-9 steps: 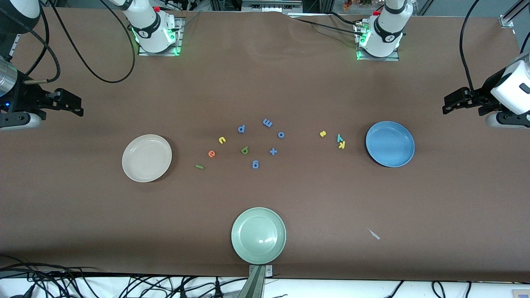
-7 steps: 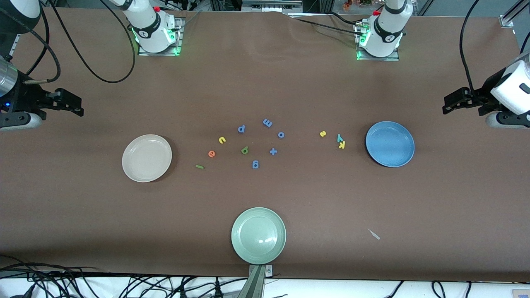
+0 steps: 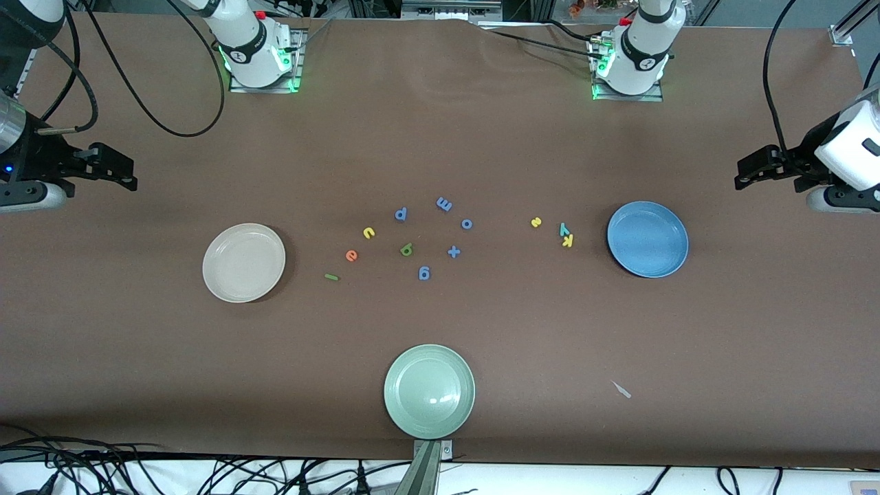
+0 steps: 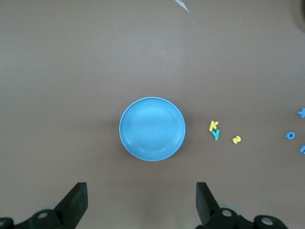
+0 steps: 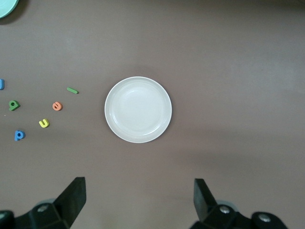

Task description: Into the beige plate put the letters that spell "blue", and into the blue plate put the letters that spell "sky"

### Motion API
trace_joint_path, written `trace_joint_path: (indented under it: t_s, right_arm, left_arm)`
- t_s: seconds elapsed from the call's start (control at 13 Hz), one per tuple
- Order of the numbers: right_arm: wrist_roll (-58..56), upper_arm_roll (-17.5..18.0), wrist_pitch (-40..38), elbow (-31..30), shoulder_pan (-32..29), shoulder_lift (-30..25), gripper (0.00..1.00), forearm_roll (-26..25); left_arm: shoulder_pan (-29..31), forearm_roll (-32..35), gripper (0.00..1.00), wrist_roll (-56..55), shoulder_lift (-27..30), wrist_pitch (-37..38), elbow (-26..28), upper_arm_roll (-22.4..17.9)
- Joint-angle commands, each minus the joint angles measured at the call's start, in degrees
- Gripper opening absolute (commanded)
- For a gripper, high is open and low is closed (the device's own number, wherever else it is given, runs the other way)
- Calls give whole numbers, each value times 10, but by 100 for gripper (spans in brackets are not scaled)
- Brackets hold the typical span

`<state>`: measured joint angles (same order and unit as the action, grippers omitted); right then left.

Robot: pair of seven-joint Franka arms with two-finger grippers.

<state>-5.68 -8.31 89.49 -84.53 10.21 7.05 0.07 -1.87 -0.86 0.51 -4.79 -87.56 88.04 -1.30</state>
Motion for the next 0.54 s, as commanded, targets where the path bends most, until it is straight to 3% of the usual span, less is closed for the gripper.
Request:
trace_joint_path:
  t_s: [0.0, 0.46]
  right_arm:
    - [-7, 4, -9, 3, -2, -1, 100, 6]
    - [-4, 6, -20, 1, 1, -1, 100, 21]
  left_arm:
    - [0, 11, 100, 5, -11, 4, -17, 1]
    - [3, 10, 100, 8, -14, 4, -16, 2]
